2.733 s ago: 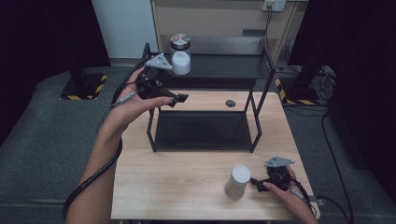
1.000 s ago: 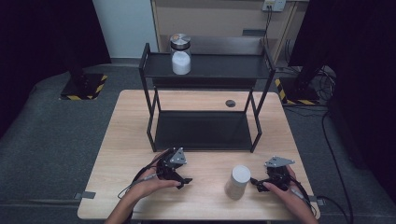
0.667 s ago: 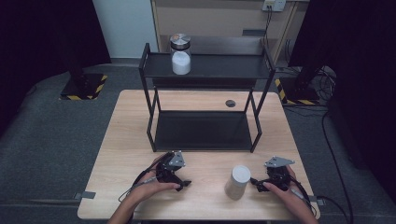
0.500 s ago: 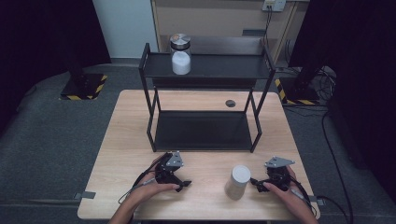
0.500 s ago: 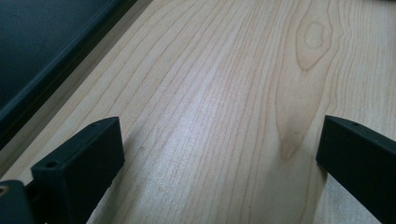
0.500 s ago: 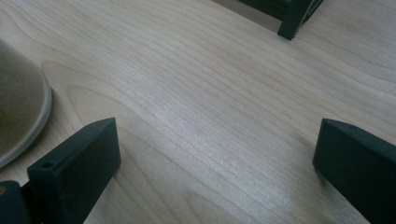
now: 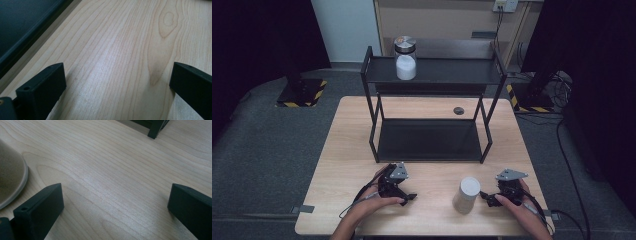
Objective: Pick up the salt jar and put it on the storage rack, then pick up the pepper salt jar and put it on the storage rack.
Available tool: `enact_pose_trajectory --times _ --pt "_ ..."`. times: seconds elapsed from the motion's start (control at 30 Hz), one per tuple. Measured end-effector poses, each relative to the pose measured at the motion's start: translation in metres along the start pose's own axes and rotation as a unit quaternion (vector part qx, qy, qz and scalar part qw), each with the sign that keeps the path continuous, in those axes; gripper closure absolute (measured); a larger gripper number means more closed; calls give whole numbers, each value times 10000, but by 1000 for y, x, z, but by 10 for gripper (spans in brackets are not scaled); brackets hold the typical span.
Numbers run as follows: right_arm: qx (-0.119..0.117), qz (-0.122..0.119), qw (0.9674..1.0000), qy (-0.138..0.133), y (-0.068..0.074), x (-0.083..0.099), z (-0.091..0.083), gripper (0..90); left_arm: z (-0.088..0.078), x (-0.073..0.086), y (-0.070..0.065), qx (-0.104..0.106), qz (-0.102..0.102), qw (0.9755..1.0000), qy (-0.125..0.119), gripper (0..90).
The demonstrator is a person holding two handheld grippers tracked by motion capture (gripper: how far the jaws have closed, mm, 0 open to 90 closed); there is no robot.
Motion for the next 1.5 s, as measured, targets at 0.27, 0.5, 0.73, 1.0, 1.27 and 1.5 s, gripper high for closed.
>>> enact_pose_trajectory --times 0.27,0.5,0.73,1.0,1.27,1.5 --pt "0 1 10000 -2 0 0 0 13 0 0 0 0 -1 10000 1 0" --pt "-1 2 10000 -1 0 0 0 13 0 0 0 -1 -1 10000 2 0" --pt "-10 0 10000 0 0 0 0 13 0 0 0 -8 -8 10000 1 0" --pt "-163 -141 9996 -188 -5 1 -5 45 0 0 0 -5 -8 10000 2 0" --pt "-361 -413 9984 -110 -1 -3 -16 51 0 0 0 -8 -16 10000 -6 0" --pt "-586 -551 9967 -141 -2 -4 -26 55 0 0 -1 -12 -9 10000 -1 0"
Point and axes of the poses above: each handheld gripper's, and its own axes: z roughly forward along the jaws, x roughly out of its underside, y roughly to its left, the point moved 1 cm from there along z, roughly forward along the jaws, and after that the axes turned 1 degree about z, right-handed, at the moved point
